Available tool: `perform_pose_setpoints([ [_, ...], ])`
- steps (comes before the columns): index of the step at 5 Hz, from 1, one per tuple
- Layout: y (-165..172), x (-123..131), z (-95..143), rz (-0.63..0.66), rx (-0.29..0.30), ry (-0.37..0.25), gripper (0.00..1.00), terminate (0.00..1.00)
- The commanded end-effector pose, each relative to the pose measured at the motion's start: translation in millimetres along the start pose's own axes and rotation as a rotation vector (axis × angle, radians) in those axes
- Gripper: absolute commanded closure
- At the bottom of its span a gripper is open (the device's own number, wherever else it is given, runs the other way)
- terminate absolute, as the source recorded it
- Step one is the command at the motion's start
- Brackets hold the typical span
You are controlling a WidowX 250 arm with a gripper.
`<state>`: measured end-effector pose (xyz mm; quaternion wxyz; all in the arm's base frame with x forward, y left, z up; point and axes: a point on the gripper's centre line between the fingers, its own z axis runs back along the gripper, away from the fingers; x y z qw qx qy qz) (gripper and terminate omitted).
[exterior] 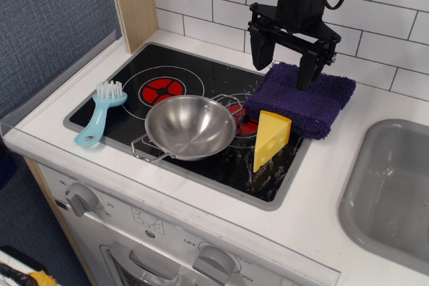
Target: Place the cheese above the silver pan and next to the purple rag.
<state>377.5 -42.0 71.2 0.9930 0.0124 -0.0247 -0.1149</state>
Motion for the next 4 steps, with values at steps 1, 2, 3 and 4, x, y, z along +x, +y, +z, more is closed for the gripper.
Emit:
perform_pose_setpoints([
  [1, 0, 0, 0, 0.0, 0.0, 0.0, 0.0, 0.0],
  [2, -7, -14, 9, -0.016, -0.003, -0.033, 0.0, 0.0],
  [3, -16, -33, 19, -0.024, -0.011, -0.077, 0.0, 0.0],
  [4, -24, -46, 21, -0.033, -0.015, -0.085, 0.0, 0.0],
])
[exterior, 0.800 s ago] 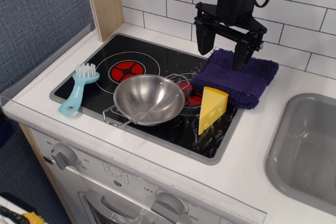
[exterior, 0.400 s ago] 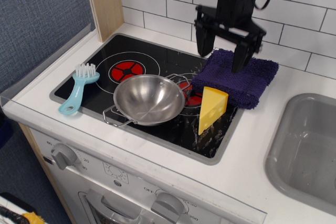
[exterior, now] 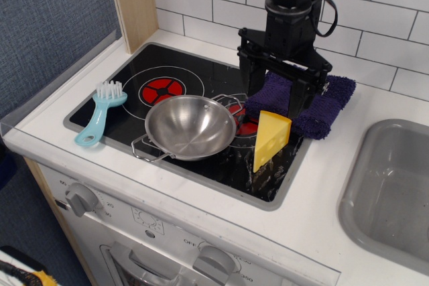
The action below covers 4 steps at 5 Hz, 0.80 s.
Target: Place the cheese above the silver pan and next to the purple rag.
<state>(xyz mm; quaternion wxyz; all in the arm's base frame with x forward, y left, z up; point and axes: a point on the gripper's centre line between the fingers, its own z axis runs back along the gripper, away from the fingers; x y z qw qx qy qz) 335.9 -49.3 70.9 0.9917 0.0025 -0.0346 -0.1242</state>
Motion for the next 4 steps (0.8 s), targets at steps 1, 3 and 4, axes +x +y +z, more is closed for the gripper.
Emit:
perform_pose_setpoints([
  [1, -11, -15, 4, -0.012, 0.001, -0.03, 0.0, 0.0],
  [3, -9, -11, -34, 0.009, -0.008, 0.0, 0.0, 0.0],
  [4, -11, -10, -41, 0.003, -0.025, 0.005, 0.0, 0.0],
])
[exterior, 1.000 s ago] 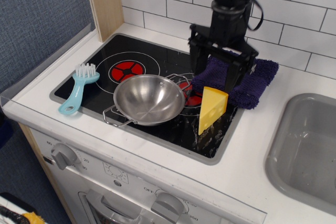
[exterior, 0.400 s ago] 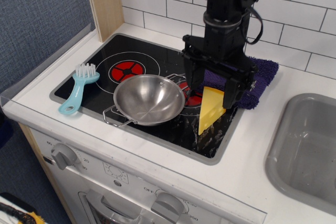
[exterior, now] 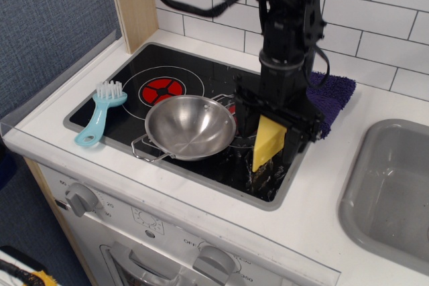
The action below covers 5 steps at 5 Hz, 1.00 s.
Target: Place the cheese above the silver pan and next to the purple rag.
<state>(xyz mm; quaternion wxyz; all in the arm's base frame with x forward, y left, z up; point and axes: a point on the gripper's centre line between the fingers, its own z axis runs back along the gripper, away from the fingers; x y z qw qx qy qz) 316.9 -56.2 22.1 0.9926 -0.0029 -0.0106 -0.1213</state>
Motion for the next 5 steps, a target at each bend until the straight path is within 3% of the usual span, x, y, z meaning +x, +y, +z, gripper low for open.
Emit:
perform_pose_setpoints([
  [1, 0, 11, 9, -0.024, -0.002, -0.054, 1.0, 0.0],
  [3, -14, 19, 51, -0.079, 0.0, -0.155, 1.0, 0.0],
  [4, -7, 23, 85, -0.083, 0.0, -0.212, 1.0, 0.0],
  [5, 33, 36, 106, 0.015, 0.051, -0.255, 1.0, 0.0],
])
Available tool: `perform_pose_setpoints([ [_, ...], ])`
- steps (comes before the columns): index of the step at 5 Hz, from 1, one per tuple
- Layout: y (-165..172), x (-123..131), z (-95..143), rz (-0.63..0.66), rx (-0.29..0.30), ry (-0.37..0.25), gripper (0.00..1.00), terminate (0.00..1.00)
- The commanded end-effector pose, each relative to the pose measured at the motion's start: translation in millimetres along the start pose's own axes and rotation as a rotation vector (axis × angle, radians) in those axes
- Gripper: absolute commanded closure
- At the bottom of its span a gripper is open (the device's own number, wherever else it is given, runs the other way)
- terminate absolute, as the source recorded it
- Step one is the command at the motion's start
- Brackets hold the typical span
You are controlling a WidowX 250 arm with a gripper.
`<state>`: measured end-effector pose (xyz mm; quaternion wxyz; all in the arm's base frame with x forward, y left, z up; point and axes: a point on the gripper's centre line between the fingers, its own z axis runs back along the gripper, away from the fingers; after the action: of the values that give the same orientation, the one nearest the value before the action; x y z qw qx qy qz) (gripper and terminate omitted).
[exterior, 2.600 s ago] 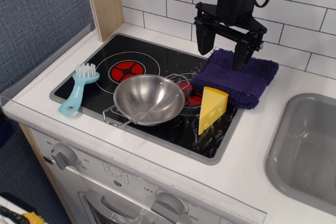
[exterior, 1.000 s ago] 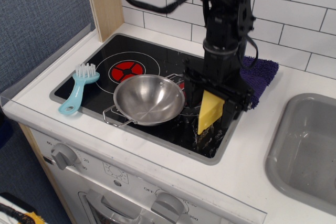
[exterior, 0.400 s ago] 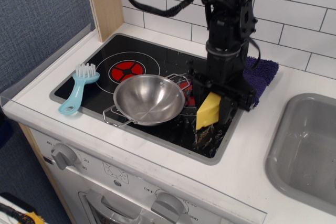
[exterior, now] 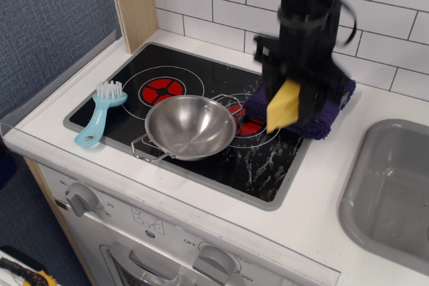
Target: Place the cheese above the silver pan and next to the purple rag.
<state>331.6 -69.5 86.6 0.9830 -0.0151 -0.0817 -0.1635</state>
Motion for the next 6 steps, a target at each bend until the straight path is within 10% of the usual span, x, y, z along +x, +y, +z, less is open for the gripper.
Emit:
perform_pose_setpoints([
  [1, 100, 29, 17, 0.198, 0.09, -0.065, 1.0, 0.0],
  [6, 134, 18, -56, 0.247, 0.047, 0.137, 1.0, 0.0],
])
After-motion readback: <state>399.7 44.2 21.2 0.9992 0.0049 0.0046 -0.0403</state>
